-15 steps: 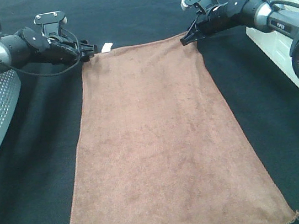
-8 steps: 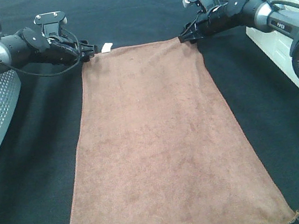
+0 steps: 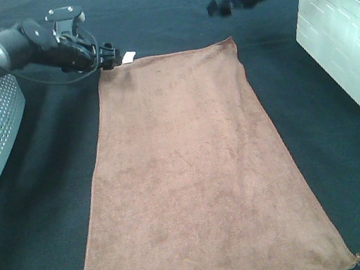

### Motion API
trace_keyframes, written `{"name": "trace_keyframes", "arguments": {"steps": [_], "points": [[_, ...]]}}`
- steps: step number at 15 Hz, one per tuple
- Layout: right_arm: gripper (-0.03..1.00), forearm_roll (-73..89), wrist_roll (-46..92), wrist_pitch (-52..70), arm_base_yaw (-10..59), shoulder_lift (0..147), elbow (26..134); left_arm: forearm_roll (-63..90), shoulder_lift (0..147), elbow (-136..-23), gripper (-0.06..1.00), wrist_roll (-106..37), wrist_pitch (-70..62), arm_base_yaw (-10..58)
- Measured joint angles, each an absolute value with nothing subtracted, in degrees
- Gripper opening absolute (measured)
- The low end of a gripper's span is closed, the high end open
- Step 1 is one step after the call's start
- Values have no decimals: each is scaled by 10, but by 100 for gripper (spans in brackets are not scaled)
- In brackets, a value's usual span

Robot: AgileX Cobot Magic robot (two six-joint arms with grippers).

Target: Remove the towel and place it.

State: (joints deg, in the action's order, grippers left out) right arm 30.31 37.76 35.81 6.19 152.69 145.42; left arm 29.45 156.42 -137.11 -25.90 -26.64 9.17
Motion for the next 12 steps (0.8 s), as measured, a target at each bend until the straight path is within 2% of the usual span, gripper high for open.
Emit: {"name": "trace_keyframes", "arguments": {"steps": [1, 2, 3, 4, 9, 12], "points": [[77, 297, 348, 390, 62, 1506, 1454, 283, 1564, -1405, 85, -258, -317, 92], [79, 277, 278, 446, 62, 1462, 1454, 249, 1564, -1484, 88, -233, -425, 92], [79, 265, 248, 470, 62, 1438, 1454, 228, 1557, -1518, 88, -204, -466, 92], [79, 265, 248, 470, 62, 1438, 1454, 228, 1557, -1518, 88, -204, -466, 92], [79, 160, 142, 569, 62, 1317, 1454, 44, 1424, -1565, 88, -53, -675, 87], [79, 119, 107, 626, 62, 1265, 1454, 34, 1377, -1565, 88, -17, -694, 45]]}}
